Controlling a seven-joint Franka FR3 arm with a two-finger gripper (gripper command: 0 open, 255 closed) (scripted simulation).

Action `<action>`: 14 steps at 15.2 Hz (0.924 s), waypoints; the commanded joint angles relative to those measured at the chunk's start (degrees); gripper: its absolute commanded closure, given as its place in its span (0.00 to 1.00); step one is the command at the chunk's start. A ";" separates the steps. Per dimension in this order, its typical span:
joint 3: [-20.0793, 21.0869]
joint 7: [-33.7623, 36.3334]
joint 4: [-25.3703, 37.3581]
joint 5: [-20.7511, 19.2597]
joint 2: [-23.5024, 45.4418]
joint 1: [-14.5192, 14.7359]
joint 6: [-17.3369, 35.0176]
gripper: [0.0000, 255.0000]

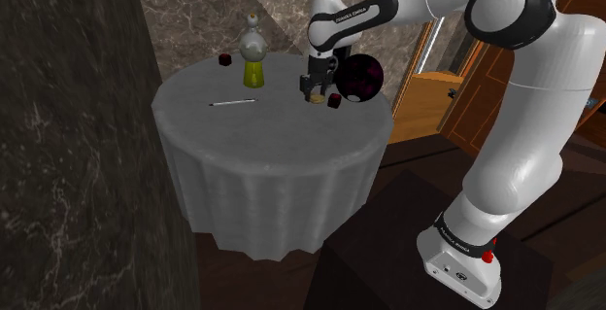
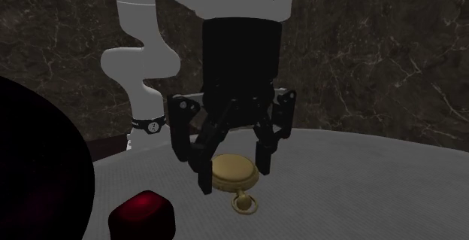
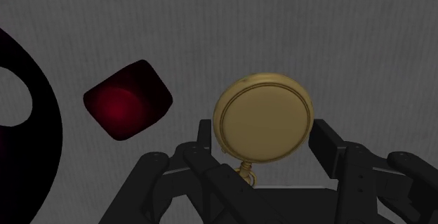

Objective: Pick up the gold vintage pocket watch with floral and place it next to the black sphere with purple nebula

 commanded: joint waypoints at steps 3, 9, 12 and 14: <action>-0.08 0.35 -1.33 -0.35 1.24 0.12 2.58 1.00; -0.18 0.55 -2.14 -0.61 2.20 0.19 4.33 1.00; -0.18 0.55 -2.14 -0.61 2.20 0.19 4.33 1.00; -0.18 0.55 -2.14 -0.61 2.20 0.19 4.33 0.00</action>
